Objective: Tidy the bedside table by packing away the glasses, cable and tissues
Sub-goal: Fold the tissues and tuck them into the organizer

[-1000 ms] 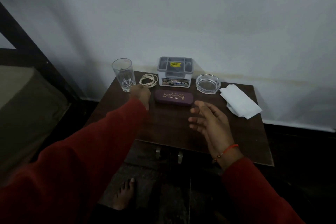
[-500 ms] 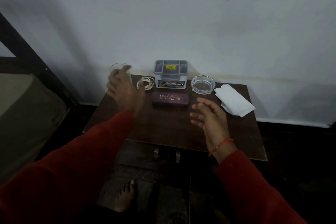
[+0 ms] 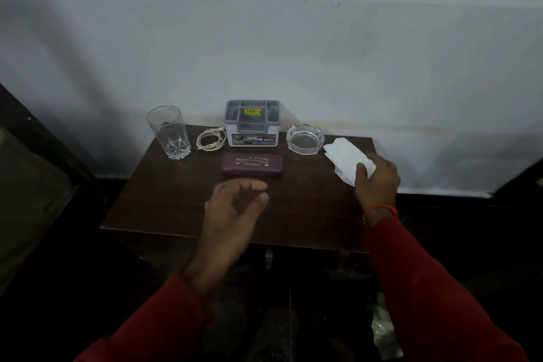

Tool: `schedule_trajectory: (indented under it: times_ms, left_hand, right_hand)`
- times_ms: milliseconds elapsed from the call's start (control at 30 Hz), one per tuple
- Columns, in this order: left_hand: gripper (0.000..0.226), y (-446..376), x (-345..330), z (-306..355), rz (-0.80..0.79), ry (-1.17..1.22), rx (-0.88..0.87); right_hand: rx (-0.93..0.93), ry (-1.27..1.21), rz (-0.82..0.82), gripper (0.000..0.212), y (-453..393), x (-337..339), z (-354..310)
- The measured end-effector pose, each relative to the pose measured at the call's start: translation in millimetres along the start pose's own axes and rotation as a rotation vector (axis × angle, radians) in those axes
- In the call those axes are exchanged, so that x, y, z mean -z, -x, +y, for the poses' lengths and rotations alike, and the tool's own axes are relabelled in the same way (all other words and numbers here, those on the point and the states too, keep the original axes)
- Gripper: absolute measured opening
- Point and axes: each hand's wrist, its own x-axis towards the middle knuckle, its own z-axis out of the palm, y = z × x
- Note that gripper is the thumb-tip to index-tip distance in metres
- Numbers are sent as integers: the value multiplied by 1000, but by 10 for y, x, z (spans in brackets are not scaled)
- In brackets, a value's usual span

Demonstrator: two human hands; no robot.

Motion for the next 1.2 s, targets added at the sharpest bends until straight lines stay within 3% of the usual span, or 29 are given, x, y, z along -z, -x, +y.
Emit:
schedule_trajectory:
  times_ms: [67, 167, 333, 400, 600, 700, 800, 867, 933, 1000, 1200]
  left_hand:
    - [15, 169, -44, -15, -36, 83, 23]
    - [17, 318, -71, -177, -112, -38, -18]
    - [15, 37, -125, -301, -112, -61, 0]
    - [12, -53, -156, -316, -111, -41, -1]
    - [10, -162, -129, -273, -107, 67, 85]
    - [21, -188, -91, -159, -108, 351, 271]
    - [37, -219, -21, -47, -151, 716, 468]
    - [49, -249, 50, -3, -218, 939, 538]
    - [68, -258, 118, 28, -291, 1176, 535]
    - [70, -245, 171, 67, -268, 1303, 526]
    - [37, -328, 320, -14, 19, 1192, 445]
  right_hand:
    - [-54, 141, -23, 53, -132, -64, 75]
    - [-106, 291, -119, 67, -241, -173, 151]
    - [-164, 357, -122, 65, -287, -333, 174]
    - [-166, 303, -86, 57, -308, -348, 148]
    - [2, -163, 16, 47, -98, -198, -154]
    - [-132, -530, -128, 50, 107, -127, -534]
    - [-295, -1005, -474, 49, 578, -127, -926]
    - [-337, -1132, -657, 47, 873, -168, -1097]
    - [-362, -1137, -765, 46, 1075, -222, -1226]
    - [-350, -1065, -830, 50, 1202, -264, -1334]
    - [-163, -762, -942, 56, 1255, -261, -1522]
